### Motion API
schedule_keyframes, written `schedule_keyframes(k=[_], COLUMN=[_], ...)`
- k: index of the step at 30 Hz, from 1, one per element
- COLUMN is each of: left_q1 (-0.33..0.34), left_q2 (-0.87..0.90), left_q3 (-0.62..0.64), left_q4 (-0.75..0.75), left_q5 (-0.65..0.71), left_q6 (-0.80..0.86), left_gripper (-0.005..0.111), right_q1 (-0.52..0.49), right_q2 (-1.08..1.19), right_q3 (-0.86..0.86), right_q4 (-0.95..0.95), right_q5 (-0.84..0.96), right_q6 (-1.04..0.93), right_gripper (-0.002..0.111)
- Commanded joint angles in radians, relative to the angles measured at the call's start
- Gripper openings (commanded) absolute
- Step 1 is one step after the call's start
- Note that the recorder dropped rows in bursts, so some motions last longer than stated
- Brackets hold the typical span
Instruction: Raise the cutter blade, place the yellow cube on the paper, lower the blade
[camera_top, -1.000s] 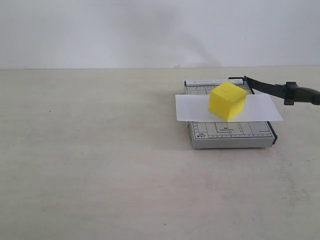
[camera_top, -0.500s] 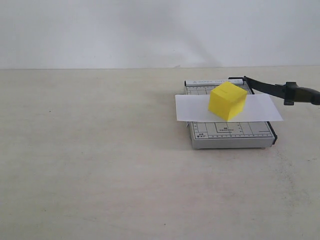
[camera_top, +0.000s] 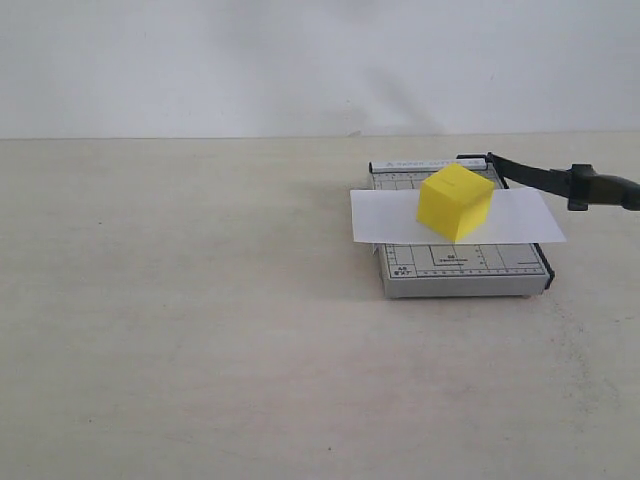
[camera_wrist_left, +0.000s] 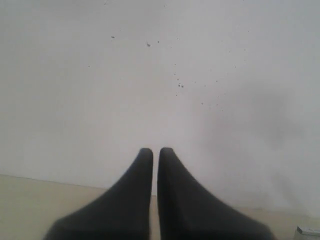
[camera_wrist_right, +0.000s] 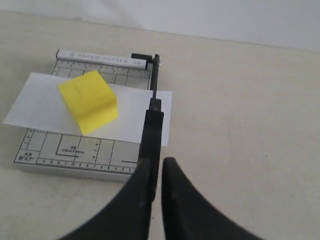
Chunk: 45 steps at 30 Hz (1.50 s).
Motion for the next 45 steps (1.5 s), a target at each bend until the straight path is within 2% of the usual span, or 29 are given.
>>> schedule_keyframes(k=[1, 4, 8, 11, 23, 25, 27, 30, 32, 34, 35, 45], left_q1=[0.003, 0.003, 0.003, 0.003, 0.003, 0.003, 0.003, 0.003, 0.003, 0.003, 0.003, 0.003], left_q2=[-0.004, -0.004, -0.004, -0.004, -0.004, -0.004, -0.004, -0.004, -0.004, -0.004, -0.004, -0.004], left_q3=[0.004, 0.004, 0.004, 0.004, 0.004, 0.004, 0.004, 0.004, 0.004, 0.004, 0.004, 0.004], left_q4=[0.002, 0.011, 0.278, 0.353, 0.342, 0.308, 0.203, -0.018, -0.107, -0.136, -0.136, -0.136], left_q5=[0.085, 0.254, 0.487, 0.490, 0.490, 0.490, 0.490, 0.498, 0.497, 0.497, 0.497, 0.499], left_q6=[0.005, 0.005, 0.005, 0.005, 0.005, 0.005, 0.005, 0.005, 0.005, 0.005, 0.005, 0.005], left_gripper=[0.005, 0.005, 0.005, 0.005, 0.005, 0.005, 0.005, 0.005, 0.005, 0.005, 0.005, 0.005], right_q1=[0.001, 0.001, 0.001, 0.001, 0.001, 0.001, 0.001, 0.001, 0.001, 0.001, 0.001, 0.001], right_q2=[0.063, 0.094, 0.146, 0.180, 0.337, 0.359, 0.373, 0.377, 0.379, 0.384, 0.386, 0.503], right_q3=[-0.107, -0.115, -0.115, -0.115, -0.115, -0.115, -0.115, -0.115, -0.115, -0.115, -0.115, -0.115], right_q4=[-0.007, -0.005, -0.005, -0.005, -0.005, -0.005, -0.005, -0.005, -0.005, -0.005, -0.005, 0.052], right_q5=[0.155, 0.135, 0.133, 0.121, 0.090, 0.090, 0.090, 0.086, 0.086, 0.086, 0.086, 0.090], right_q6=[-0.033, -0.026, -0.006, -0.005, 0.004, 0.004, 0.010, 0.028, 0.028, 0.028, 0.028, 0.028], right_gripper=[0.031, 0.042, 0.044, 0.044, 0.044, 0.044, 0.043, 0.036, 0.023, 0.005, 0.000, 0.000])
